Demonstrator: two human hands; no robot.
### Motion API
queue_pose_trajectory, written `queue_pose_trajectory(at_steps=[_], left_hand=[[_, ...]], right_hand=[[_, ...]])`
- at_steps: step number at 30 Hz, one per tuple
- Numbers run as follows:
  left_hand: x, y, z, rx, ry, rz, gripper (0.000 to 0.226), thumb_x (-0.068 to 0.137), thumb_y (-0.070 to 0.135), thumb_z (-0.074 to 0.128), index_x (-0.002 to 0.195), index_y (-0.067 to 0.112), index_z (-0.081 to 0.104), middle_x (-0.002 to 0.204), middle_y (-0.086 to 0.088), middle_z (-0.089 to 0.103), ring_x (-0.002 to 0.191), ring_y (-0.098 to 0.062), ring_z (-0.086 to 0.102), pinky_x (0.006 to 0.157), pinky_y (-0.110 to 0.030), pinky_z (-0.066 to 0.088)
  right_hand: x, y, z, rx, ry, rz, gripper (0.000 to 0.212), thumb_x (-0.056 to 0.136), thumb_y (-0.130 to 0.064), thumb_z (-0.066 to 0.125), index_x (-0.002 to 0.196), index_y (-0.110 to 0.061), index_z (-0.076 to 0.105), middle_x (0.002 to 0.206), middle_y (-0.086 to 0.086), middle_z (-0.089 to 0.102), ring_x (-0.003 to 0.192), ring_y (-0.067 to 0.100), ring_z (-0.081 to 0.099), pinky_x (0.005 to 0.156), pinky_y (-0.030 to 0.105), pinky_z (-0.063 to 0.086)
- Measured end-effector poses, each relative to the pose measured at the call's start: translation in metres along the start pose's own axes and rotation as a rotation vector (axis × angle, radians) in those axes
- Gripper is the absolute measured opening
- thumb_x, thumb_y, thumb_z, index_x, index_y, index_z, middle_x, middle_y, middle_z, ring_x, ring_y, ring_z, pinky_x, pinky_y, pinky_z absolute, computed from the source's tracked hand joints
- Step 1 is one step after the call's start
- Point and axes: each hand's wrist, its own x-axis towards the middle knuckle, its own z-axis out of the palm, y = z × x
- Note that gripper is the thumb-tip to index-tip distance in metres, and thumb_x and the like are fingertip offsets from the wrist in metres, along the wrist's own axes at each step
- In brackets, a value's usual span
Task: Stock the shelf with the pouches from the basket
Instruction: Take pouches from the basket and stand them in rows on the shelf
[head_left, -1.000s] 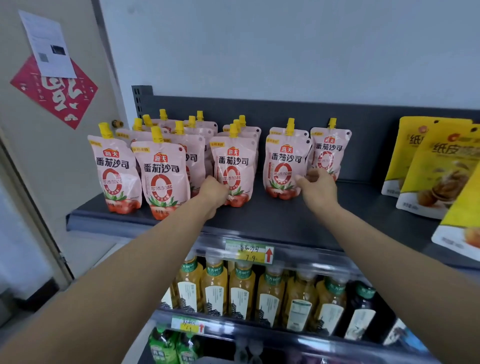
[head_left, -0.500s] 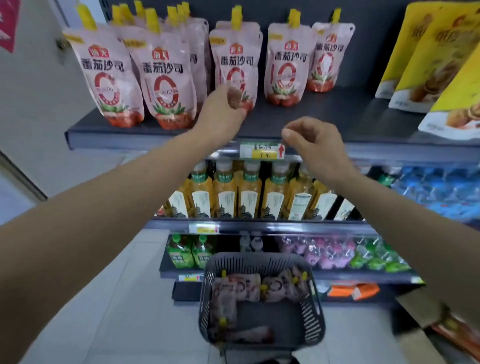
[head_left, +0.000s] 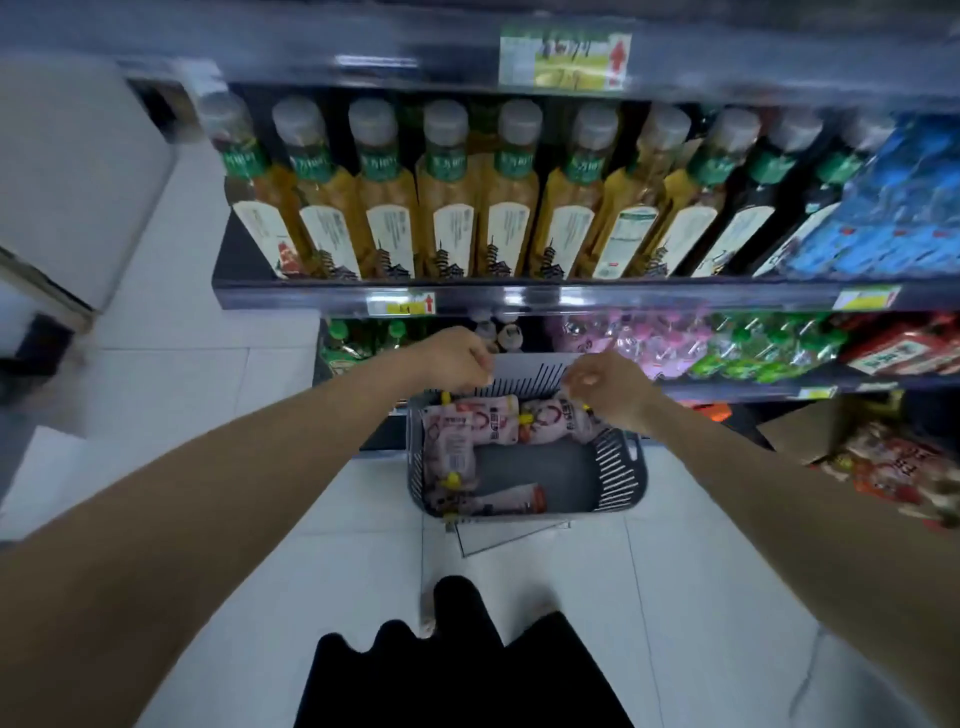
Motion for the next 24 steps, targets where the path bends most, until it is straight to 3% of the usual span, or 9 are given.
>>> queue_pose_trajectory(at_steps=[4,6,9,11,14,16,19,22,24], left_hand=[[0.032,-0.042,0.030,0.046,0.040,-0.111,0.005,0.087,0.004,0.055,0.085,0.009,0.057,0.080,-0.009,0.055,0.070,-0.017,0.053,0.074,-0.032,0.050],[0.048,-0.058,0.043,0.099,0.040,-0.157,0.009,0.089,0.007,0.051,0.087,0.013,0.057,0.071,-0.001,0.052,0.067,-0.013,0.051,0.077,-0.029,0.046],[0.074,-0.082,0.063,0.124,0.048,-0.213,0.014,0.090,0.008,0.049,0.080,0.017,0.053,0.067,0.006,0.044,0.071,-0.014,0.049,0.071,-0.024,0.043],[0.092,-0.099,0.078,0.120,0.064,-0.264,0.018,0.089,0.006,0.050,0.075,0.015,0.056,0.072,0.000,0.051,0.069,-0.014,0.051,0.061,-0.020,0.042],[0.116,-0.124,0.100,0.076,0.099,-0.339,0.011,0.088,0.005,0.053,0.092,0.001,0.061,0.081,-0.008,0.058,0.074,-0.019,0.058,0.063,-0.026,0.049],[0.131,-0.140,0.115,0.056,0.114,-0.360,0.022,0.089,0.006,0.055,0.109,-0.001,0.057,0.091,-0.008,0.060,0.079,-0.017,0.061,0.062,-0.019,0.047],[0.149,-0.156,0.135,0.075,0.128,-0.373,0.047,0.092,0.009,0.052,0.136,-0.002,0.038,0.131,-0.017,0.052,0.115,-0.027,0.057,0.086,-0.025,0.047],[0.165,-0.172,0.148,0.073,0.158,-0.418,0.064,0.091,0.010,0.055,0.142,-0.006,0.020,0.127,-0.022,0.054,0.113,-0.032,0.059,0.083,-0.032,0.050],[0.177,-0.181,0.154,0.118,0.172,-0.436,0.076,0.091,0.013,0.056,0.145,-0.008,0.008,0.130,-0.024,0.053,0.115,-0.033,0.058,0.087,-0.033,0.050]], right_hand=[[0.022,0.018,0.033,-0.028,-0.066,0.038,0.021,0.089,-0.004,0.052,0.096,0.002,0.070,0.106,0.019,0.069,0.102,0.032,0.063,0.085,0.033,0.049],[0.035,0.026,0.048,-0.068,-0.109,0.026,0.022,0.089,-0.002,0.050,0.096,0.005,0.070,0.105,0.020,0.068,0.103,0.033,0.061,0.085,0.032,0.047],[0.056,0.043,0.070,-0.160,-0.149,0.036,0.024,0.093,-0.007,0.046,0.095,0.000,0.069,0.094,0.014,0.056,0.097,0.027,0.055,0.084,0.030,0.040],[0.073,0.060,0.087,-0.130,-0.180,0.064,0.022,0.091,-0.005,0.046,0.085,-0.002,0.066,0.091,0.011,0.054,0.092,0.025,0.051,0.076,0.030,0.041],[0.096,0.084,0.115,-0.154,-0.208,0.042,0.021,0.090,-0.005,0.048,0.092,0.003,0.067,0.106,0.018,0.065,0.102,0.031,0.058,0.084,0.032,0.045],[0.107,0.098,0.134,-0.212,-0.247,0.041,0.019,0.090,-0.009,0.049,0.089,-0.001,0.067,0.109,0.020,0.065,0.106,0.033,0.060,0.083,0.033,0.047],[0.122,0.118,0.160,-0.245,-0.278,0.052,0.015,0.092,-0.011,0.046,0.090,-0.007,0.060,0.107,0.021,0.065,0.103,0.034,0.061,0.065,0.025,0.037],[0.137,0.129,0.175,-0.207,-0.253,0.072,0.023,0.092,-0.011,0.047,0.107,-0.005,0.063,0.114,0.019,0.065,0.108,0.033,0.059,0.070,0.025,0.037],[0.147,0.134,0.184,-0.186,-0.245,0.098,0.025,0.093,-0.012,0.048,0.109,-0.001,0.064,0.115,0.020,0.065,0.109,0.034,0.059,0.077,0.031,0.042]])
